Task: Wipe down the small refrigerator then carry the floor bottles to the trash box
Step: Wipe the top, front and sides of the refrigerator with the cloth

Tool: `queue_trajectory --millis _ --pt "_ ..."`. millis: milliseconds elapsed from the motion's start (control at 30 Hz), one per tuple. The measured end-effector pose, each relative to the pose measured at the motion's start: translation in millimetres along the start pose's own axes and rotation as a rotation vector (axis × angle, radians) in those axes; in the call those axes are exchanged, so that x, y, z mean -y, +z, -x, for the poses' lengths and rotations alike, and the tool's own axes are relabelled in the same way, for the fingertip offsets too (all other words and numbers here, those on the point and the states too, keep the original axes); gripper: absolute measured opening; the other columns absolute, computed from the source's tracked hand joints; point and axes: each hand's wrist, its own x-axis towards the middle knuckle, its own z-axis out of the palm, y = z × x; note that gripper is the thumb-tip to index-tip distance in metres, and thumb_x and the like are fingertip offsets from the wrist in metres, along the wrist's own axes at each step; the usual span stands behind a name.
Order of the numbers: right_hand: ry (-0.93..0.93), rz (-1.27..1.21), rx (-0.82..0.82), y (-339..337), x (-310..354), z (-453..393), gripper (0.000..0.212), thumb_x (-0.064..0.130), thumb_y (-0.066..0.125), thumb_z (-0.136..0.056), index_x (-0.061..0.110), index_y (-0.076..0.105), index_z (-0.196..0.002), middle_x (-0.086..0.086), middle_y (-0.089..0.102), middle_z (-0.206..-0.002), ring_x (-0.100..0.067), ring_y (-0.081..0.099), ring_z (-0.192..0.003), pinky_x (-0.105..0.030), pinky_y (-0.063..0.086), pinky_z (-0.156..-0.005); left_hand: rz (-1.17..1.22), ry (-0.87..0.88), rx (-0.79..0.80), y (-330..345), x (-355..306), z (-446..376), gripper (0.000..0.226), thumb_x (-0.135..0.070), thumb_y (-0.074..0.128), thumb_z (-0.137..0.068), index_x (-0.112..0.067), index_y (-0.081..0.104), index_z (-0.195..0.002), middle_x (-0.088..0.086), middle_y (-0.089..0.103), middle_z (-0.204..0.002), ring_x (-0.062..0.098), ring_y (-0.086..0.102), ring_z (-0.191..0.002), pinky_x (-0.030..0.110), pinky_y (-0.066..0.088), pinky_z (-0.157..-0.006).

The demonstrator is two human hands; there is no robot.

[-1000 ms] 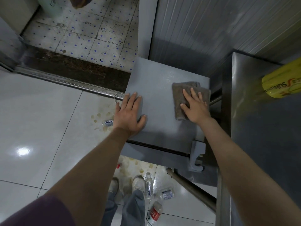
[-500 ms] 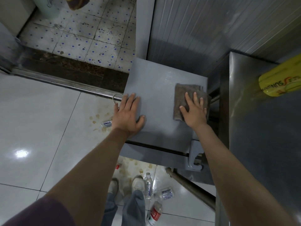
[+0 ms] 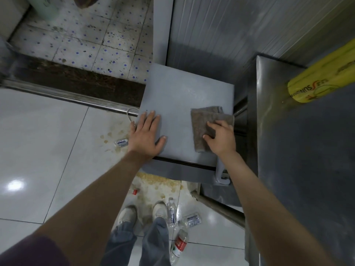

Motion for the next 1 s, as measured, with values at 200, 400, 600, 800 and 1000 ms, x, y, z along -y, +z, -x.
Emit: queue_trajectory --millis 200,400,600,800,1000 --pt "-0.117 -0.018 -0.069 12.4 4.0 15.1 0.037 0.02 0.062 -0.087 0.017 0.06 -0.124 -0.004 0.053 -0.127 -0.027 0.043 -0.118 -0.032 0.036 -0.099 -0.049 -0.001 0.028 1.9 2.8 -1.2 0.079 -0.06 0.017 -0.082 -0.019 0.016 -0.15 0.0 0.01 -0.159 0.023 0.003 -0.147 0.054 0.009 -0.114" --pt "0.03 -0.101 -0.095 -1.7 -12.7 -5.5 0.039 0.02 0.065 -0.085 0.015 0.06 -0.124 -0.008 0.053 -0.126 -0.027 0.04 -0.119 -0.032 0.036 -0.101 -0.06 0.002 0.035 1.7 2.4 -1.7 0.08 -0.06 0.014 -0.081 -0.02 0.014 -0.15 0.0 0.008 -0.159 0.023 0.002 -0.147 0.054 0.009 -0.114" --pt "-0.005 -0.09 -0.104 11.0 -0.9 14.5 0.041 0.023 0.068 -0.082 0.017 0.062 -0.122 -0.006 0.055 -0.115 -0.028 0.045 -0.112 -0.035 0.041 -0.097 -0.071 0.003 0.039 1.3 3.5 -1.6 0.079 -0.06 0.013 -0.082 -0.02 0.013 -0.15 0.0 0.006 -0.159 0.023 0.0 -0.147 0.055 0.01 -0.113" --pt "-0.03 -0.089 -0.036 15.1 1.6 42.1 0.041 0.028 0.07 -0.081 0.02 0.063 -0.12 -0.004 0.054 -0.117 -0.026 0.045 -0.116 -0.038 0.044 -0.095 -0.097 -0.004 0.061 0.6 2.7 -1.9 0.076 -0.058 0.016 -0.085 -0.021 0.007 -0.151 -0.001 0.001 -0.159 0.022 -0.004 -0.147 0.054 0.007 -0.114" --pt "0.008 -0.04 -0.004 7.5 4.1 43.1 0.053 0.031 0.07 -0.08 0.022 0.055 -0.129 -0.004 0.044 -0.127 -0.024 0.035 -0.123 -0.036 0.039 -0.098 -0.017 0.041 -0.024 0.4 -0.4 10.8 0.078 -0.059 0.024 -0.082 -0.015 0.026 -0.147 0.006 0.021 -0.156 0.026 0.014 -0.145 0.053 0.011 -0.113"
